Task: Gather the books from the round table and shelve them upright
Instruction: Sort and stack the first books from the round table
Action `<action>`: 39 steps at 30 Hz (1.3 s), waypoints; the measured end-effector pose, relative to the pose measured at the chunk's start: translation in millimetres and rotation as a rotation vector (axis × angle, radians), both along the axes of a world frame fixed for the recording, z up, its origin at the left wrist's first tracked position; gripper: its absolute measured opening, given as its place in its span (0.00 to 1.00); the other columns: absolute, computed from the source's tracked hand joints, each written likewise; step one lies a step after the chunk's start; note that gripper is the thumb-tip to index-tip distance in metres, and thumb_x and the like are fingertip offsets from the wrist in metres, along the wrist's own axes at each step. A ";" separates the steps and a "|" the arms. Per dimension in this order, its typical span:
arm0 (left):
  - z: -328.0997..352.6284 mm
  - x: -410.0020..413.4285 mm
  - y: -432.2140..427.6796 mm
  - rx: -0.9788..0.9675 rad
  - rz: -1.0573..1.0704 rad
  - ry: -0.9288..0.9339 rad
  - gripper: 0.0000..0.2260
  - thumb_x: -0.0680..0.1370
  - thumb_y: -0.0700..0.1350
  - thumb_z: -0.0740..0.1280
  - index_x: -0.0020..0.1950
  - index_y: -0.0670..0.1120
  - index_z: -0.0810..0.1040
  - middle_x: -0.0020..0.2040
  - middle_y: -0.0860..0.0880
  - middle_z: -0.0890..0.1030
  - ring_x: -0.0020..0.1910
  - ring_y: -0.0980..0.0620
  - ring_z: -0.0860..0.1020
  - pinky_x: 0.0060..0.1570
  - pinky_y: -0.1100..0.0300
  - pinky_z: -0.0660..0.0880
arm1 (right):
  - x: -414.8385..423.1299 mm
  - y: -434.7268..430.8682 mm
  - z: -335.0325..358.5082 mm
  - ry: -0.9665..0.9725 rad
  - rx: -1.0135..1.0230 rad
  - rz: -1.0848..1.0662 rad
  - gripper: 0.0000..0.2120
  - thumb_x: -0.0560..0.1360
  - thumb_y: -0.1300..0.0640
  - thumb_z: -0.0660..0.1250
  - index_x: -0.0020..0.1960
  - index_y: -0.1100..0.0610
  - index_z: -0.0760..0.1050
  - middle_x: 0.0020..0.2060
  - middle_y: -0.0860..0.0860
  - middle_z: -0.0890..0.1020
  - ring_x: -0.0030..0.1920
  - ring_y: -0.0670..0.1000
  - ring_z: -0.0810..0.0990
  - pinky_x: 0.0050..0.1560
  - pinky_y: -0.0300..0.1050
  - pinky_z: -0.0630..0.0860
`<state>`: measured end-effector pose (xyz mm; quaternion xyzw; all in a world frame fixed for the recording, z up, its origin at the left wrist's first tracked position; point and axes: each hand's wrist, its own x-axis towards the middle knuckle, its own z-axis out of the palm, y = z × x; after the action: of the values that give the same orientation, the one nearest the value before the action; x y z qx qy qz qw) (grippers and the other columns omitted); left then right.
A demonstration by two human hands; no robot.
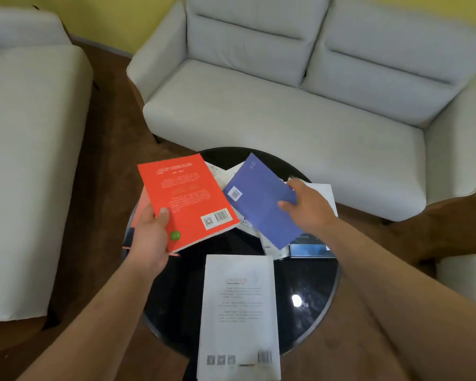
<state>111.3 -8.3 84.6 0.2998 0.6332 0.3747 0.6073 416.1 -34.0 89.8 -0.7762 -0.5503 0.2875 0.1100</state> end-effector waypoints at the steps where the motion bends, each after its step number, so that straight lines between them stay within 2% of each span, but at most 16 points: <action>1: 6.8 -3.0 -11.4 0.029 -0.048 -0.005 0.12 0.85 0.52 0.56 0.66 0.61 0.73 0.61 0.52 0.83 0.58 0.46 0.83 0.60 0.39 0.78 | 4.5 -8.2 7.1 0.045 0.053 -0.043 0.15 0.79 0.53 0.65 0.64 0.54 0.70 0.53 0.53 0.81 0.51 0.59 0.80 0.50 0.53 0.76; 3: 19.5 -5.6 -37.1 0.070 -0.115 -0.020 0.11 0.85 0.53 0.56 0.64 0.64 0.73 0.61 0.53 0.83 0.58 0.47 0.83 0.59 0.41 0.78 | 11.1 -28.9 23.3 0.119 0.144 -0.113 0.21 0.79 0.55 0.66 0.72 0.50 0.68 0.60 0.47 0.80 0.56 0.53 0.79 0.54 0.50 0.74; 6: 25.8 -7.3 -80.7 0.049 -0.164 -0.043 0.13 0.84 0.53 0.56 0.66 0.61 0.74 0.59 0.52 0.84 0.57 0.46 0.84 0.58 0.41 0.79 | 12.8 -66.8 41.7 0.234 0.239 -0.197 0.28 0.80 0.59 0.66 0.77 0.48 0.63 0.62 0.40 0.74 0.58 0.44 0.71 0.57 0.44 0.69; 9: 21.7 -8.1 -124.0 -0.001 -0.245 -0.063 0.15 0.83 0.53 0.58 0.68 0.58 0.72 0.59 0.48 0.85 0.55 0.44 0.85 0.57 0.40 0.79 | 7.9 -105.8 40.5 0.416 0.226 -0.327 0.24 0.80 0.60 0.66 0.74 0.49 0.68 0.61 0.43 0.77 0.60 0.47 0.74 0.58 0.45 0.70; 13: 5.6 -11.2 -165.7 -0.109 -0.305 -0.025 0.13 0.83 0.51 0.58 0.67 0.60 0.73 0.56 0.45 0.86 0.53 0.40 0.85 0.57 0.36 0.78 | -4.3 -150.9 24.3 0.575 0.109 -0.475 0.21 0.81 0.61 0.65 0.72 0.48 0.72 0.65 0.48 0.79 0.64 0.55 0.78 0.65 0.56 0.75; 15: 0.3 -11.7 -178.6 -0.098 -0.377 0.066 0.13 0.84 0.50 0.59 0.67 0.63 0.72 0.56 0.48 0.86 0.53 0.43 0.86 0.57 0.38 0.79 | -8.8 -169.5 17.0 0.619 0.052 -0.528 0.20 0.81 0.61 0.65 0.71 0.49 0.73 0.64 0.49 0.81 0.63 0.56 0.79 0.66 0.58 0.75; 17: -5.9 -10.3 -185.7 -0.055 -0.470 0.247 0.14 0.84 0.48 0.61 0.67 0.64 0.71 0.55 0.52 0.85 0.53 0.49 0.85 0.57 0.44 0.80 | -13.1 -185.7 9.3 0.681 0.011 -0.582 0.19 0.81 0.62 0.65 0.70 0.50 0.75 0.62 0.50 0.82 0.60 0.57 0.81 0.65 0.59 0.76; 20: -31.4 -11.1 -184.0 -0.012 -0.571 0.512 0.19 0.75 0.58 0.66 0.65 0.63 0.70 0.55 0.52 0.83 0.53 0.51 0.83 0.54 0.46 0.81 | -20.9 -204.1 -2.2 0.793 -0.069 -0.628 0.16 0.81 0.60 0.65 0.67 0.48 0.76 0.60 0.50 0.83 0.57 0.57 0.83 0.62 0.62 0.78; 22: -63.6 -13.6 -180.9 -0.030 -0.560 0.569 0.24 0.72 0.59 0.68 0.67 0.61 0.68 0.58 0.51 0.80 0.55 0.50 0.81 0.55 0.44 0.81 | -30.0 -213.3 -8.0 0.874 -0.125 -0.651 0.14 0.82 0.59 0.64 0.65 0.48 0.76 0.58 0.50 0.84 0.56 0.57 0.83 0.60 0.60 0.79; 24: -52.5 -4.4 -184.8 -0.006 -0.516 0.559 0.24 0.75 0.53 0.71 0.69 0.57 0.68 0.61 0.51 0.78 0.58 0.49 0.80 0.59 0.42 0.79 | -42.8 -219.8 -14.3 0.936 -0.184 -0.660 0.13 0.83 0.59 0.62 0.65 0.47 0.76 0.57 0.50 0.84 0.56 0.57 0.84 0.59 0.60 0.80; 26: -35.5 4.5 -188.4 -0.012 -0.445 0.492 0.20 0.79 0.48 0.69 0.70 0.53 0.68 0.62 0.50 0.78 0.59 0.49 0.78 0.61 0.43 0.77 | -57.4 -223.0 -21.1 0.948 -0.228 -0.655 0.15 0.83 0.58 0.62 0.67 0.46 0.73 0.59 0.49 0.83 0.57 0.56 0.83 0.59 0.61 0.80; 28: -26.7 8.4 -185.6 -0.079 -0.352 0.385 0.17 0.83 0.50 0.63 0.70 0.50 0.67 0.63 0.47 0.78 0.55 0.49 0.79 0.60 0.44 0.77 | -68.7 -223.5 -24.1 0.883 -0.240 -0.632 0.15 0.83 0.58 0.63 0.67 0.43 0.71 0.60 0.48 0.81 0.58 0.55 0.82 0.59 0.59 0.80; 31: -28.3 8.3 -167.7 -0.184 -0.313 0.285 0.26 0.83 0.55 0.60 0.79 0.49 0.59 0.70 0.47 0.75 0.59 0.44 0.81 0.62 0.44 0.76 | -73.2 -220.0 -23.7 0.794 -0.263 -0.560 0.14 0.83 0.56 0.63 0.67 0.48 0.70 0.60 0.49 0.80 0.58 0.53 0.81 0.58 0.53 0.80; 32: -27.5 9.0 -162.1 -0.197 -0.332 0.237 0.27 0.83 0.56 0.61 0.79 0.50 0.58 0.69 0.48 0.76 0.58 0.43 0.82 0.62 0.44 0.76 | -72.4 -217.3 -22.9 0.781 -0.278 -0.544 0.13 0.82 0.55 0.63 0.66 0.50 0.71 0.59 0.49 0.80 0.57 0.52 0.81 0.55 0.52 0.79; 35: -28.7 14.6 -153.1 -0.185 -0.381 0.129 0.15 0.83 0.54 0.60 0.70 0.54 0.70 0.56 0.47 0.85 0.50 0.44 0.86 0.59 0.39 0.78 | -69.9 -206.8 -24.1 0.816 -0.323 -0.572 0.13 0.81 0.53 0.66 0.64 0.52 0.72 0.57 0.51 0.82 0.53 0.54 0.82 0.53 0.54 0.80; 39: -36.0 17.5 -156.0 -0.173 -0.349 0.092 0.13 0.83 0.56 0.58 0.68 0.59 0.71 0.54 0.49 0.86 0.50 0.46 0.86 0.56 0.42 0.79 | -80.8 -203.7 -30.0 0.984 -0.321 -0.626 0.16 0.79 0.57 0.69 0.65 0.47 0.73 0.56 0.51 0.84 0.55 0.56 0.85 0.54 0.57 0.82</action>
<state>128.8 -164.2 48.6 0.3685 0.6287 0.1938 0.6568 335.4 -237.7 59.7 -0.6840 -0.1303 0.6461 0.3125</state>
